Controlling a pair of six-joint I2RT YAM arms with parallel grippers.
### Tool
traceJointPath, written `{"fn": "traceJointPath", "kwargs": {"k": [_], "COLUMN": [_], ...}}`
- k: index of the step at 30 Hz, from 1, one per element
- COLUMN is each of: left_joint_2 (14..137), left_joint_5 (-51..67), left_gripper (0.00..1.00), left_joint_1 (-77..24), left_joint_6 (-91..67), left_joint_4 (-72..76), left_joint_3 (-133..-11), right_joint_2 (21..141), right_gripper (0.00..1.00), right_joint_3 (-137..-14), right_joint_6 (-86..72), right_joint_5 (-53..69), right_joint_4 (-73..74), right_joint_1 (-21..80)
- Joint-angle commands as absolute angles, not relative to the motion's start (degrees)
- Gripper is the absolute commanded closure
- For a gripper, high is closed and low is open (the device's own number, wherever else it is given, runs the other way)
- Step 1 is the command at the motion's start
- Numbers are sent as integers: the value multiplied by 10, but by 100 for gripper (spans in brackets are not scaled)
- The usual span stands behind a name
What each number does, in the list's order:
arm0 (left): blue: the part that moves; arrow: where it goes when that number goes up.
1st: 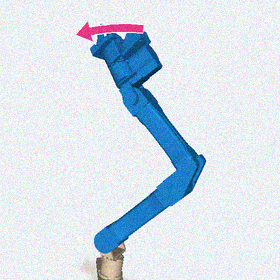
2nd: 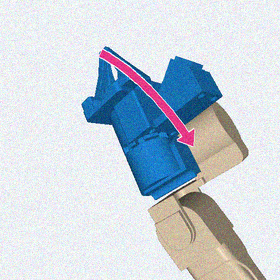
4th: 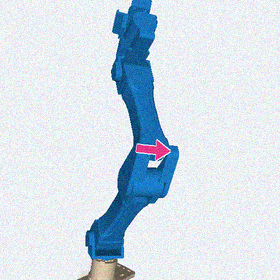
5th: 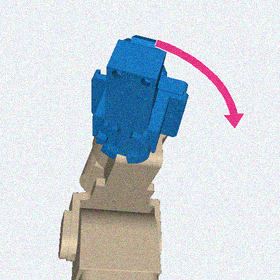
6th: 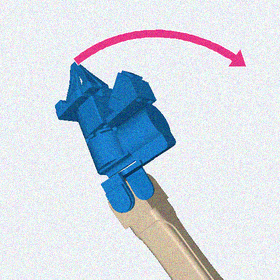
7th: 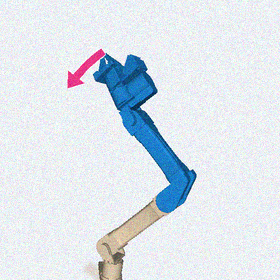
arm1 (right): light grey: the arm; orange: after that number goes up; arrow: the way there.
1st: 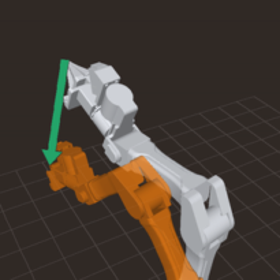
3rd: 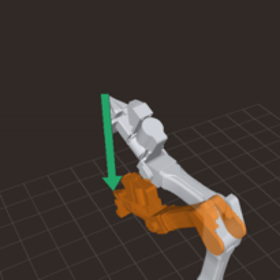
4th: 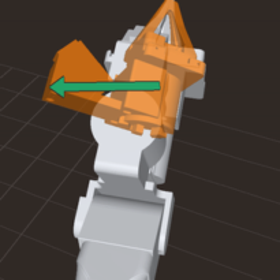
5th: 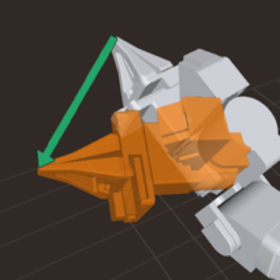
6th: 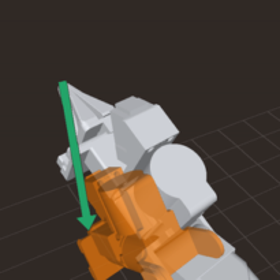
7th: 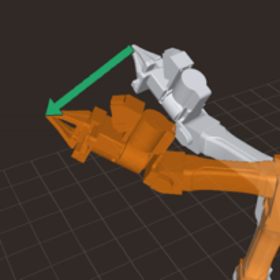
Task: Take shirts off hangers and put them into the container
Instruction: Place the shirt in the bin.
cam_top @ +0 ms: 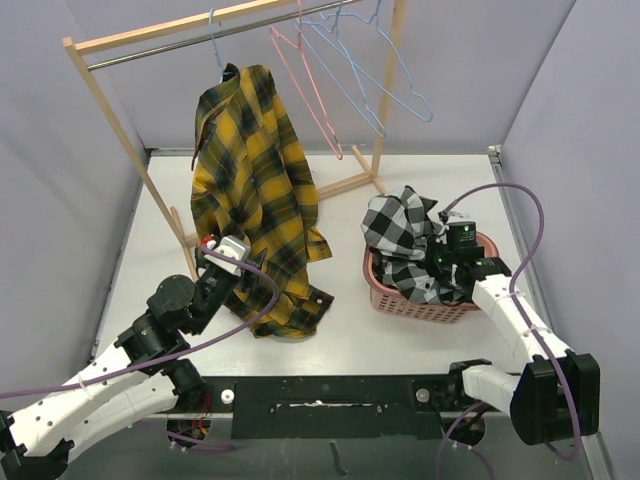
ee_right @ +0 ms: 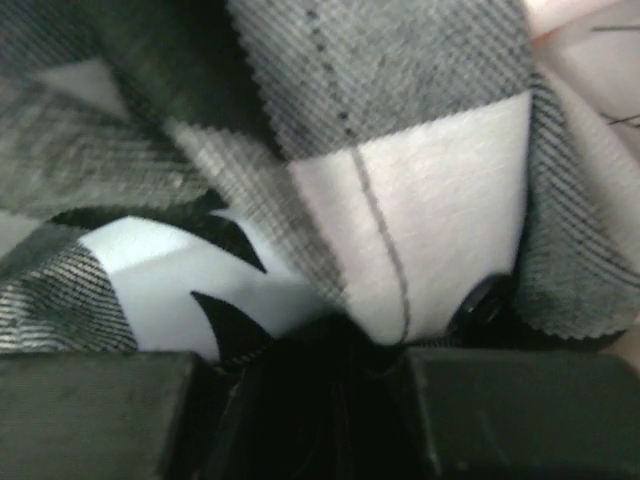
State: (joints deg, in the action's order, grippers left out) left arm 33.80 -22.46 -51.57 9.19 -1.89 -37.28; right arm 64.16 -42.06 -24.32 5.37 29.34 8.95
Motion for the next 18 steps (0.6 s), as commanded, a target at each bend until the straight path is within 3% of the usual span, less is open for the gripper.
{"fn": "traceJointPath", "kwargs": {"k": [1,5,7,8,12,13,18], "left_joint_2": [330,329,330,330,330,330,330], "left_joint_5": [-223,-222,-223,-223,-221,-221,-222], "left_gripper": [48,49,48,48,48,48,48], "left_joint_1": [-512,-512,-512,-513,-513,-513,-512], "left_joint_6": [87,87,87,87,86,86,85], "left_joint_4": [2,2,2,2,2,2,2], "left_joint_3": [-393,-393,-393,-393,-394,-394,-395], "right_joint_2": [694,686,651,632,561,549,525], "right_gripper": [88,81,63,46,34,24,21], "right_joint_3": [-365,-370,-383,-393,-465,-486,-577], "right_joint_6": [-272,-283,-286,-286,-278,-271,-237], "right_joint_5": [70,47,31,24,-24,-30,-26], "right_joint_4": [298,316,344,358,434,448,497], "right_joint_1": [61,58,59,59,63,64,70]}}
